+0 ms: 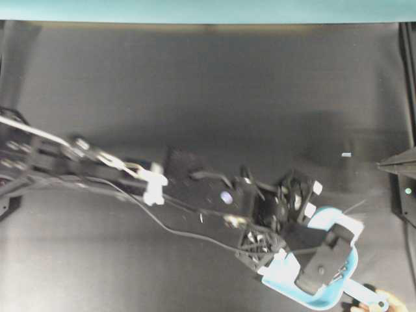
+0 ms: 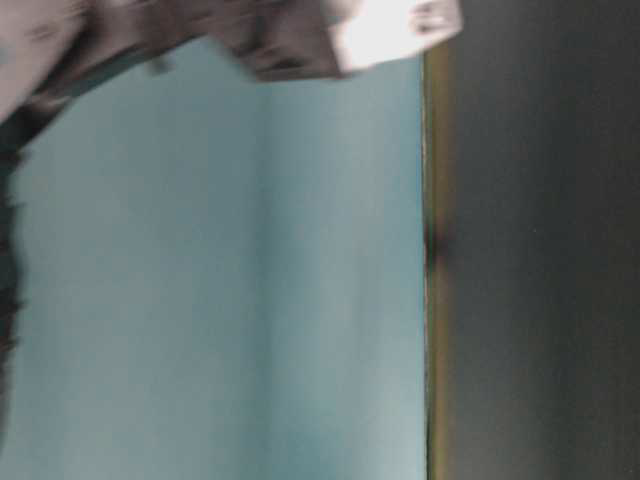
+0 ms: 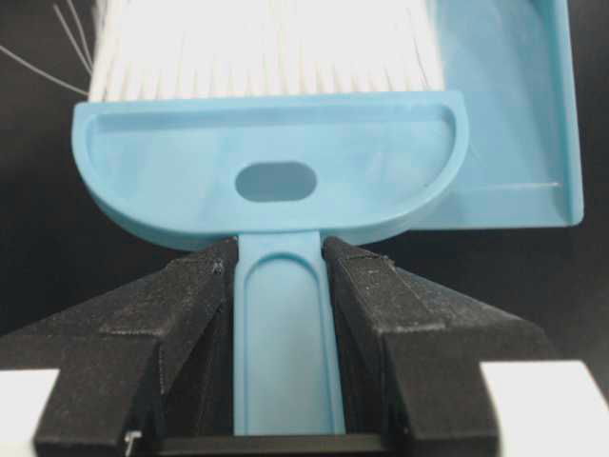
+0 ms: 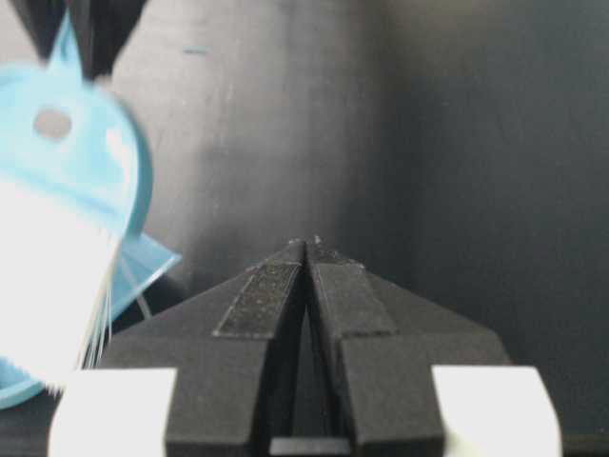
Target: Hold the dustpan with a person, while the left arm uses a hand brush to gather the screws into the dustpan.
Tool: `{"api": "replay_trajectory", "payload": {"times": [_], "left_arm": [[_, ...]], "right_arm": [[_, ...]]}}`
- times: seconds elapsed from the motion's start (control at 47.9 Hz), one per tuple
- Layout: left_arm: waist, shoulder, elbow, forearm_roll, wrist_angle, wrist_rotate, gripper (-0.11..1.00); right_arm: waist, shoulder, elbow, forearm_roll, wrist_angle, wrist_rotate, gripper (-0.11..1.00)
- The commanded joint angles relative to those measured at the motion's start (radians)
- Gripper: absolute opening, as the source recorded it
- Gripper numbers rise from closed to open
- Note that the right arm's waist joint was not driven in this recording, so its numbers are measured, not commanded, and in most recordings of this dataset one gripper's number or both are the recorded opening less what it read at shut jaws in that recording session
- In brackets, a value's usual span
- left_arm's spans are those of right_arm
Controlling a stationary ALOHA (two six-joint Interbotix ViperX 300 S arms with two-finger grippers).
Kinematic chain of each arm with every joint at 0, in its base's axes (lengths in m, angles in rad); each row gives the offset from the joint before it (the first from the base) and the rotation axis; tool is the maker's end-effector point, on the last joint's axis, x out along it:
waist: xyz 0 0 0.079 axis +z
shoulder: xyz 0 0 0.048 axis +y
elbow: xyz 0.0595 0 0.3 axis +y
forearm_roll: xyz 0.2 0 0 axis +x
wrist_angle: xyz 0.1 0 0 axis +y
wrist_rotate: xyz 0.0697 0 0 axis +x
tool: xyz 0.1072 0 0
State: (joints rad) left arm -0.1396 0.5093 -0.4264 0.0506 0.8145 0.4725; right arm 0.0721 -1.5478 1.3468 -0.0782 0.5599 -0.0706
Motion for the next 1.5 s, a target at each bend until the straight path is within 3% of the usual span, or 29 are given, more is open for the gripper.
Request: {"api": "replay_trajectory", "payload": {"times": [0.0,0.146,0.48,0.772,1.106,1.481], "left_arm": [[0.014,-0.1,0.028,0.002,-0.012,-0.009,0.32],[0.037,-0.224,0.175,0.002,-0.077,-0.041,0.32],[0.071,-0.449,0.632,0.002,-0.411,-0.187,0.32],[0.072,-0.568,0.902,0.002,-0.586,-0.265,0.32],[0.074,-0.646,1.043,0.002,-0.615,-0.328,0.32],[0.074,-0.647,1.051,0.002,-0.646,-0.33,0.32]], "right_arm": [[0.0,0.005,-0.017,-0.003,-0.005,-0.006,0.0],[0.0,0.006,-0.017,-0.003,-0.005,-0.006,0.0],[0.0,0.005,-0.017,-0.003,-0.005,-0.006,0.0],[0.0,0.005,-0.017,-0.003,-0.005,-0.006,0.0],[0.0,0.005,-0.017,-0.003,-0.005,-0.006,0.0],[0.0,0.005,-0.017,-0.003,-0.005,-0.006,0.0]]}}
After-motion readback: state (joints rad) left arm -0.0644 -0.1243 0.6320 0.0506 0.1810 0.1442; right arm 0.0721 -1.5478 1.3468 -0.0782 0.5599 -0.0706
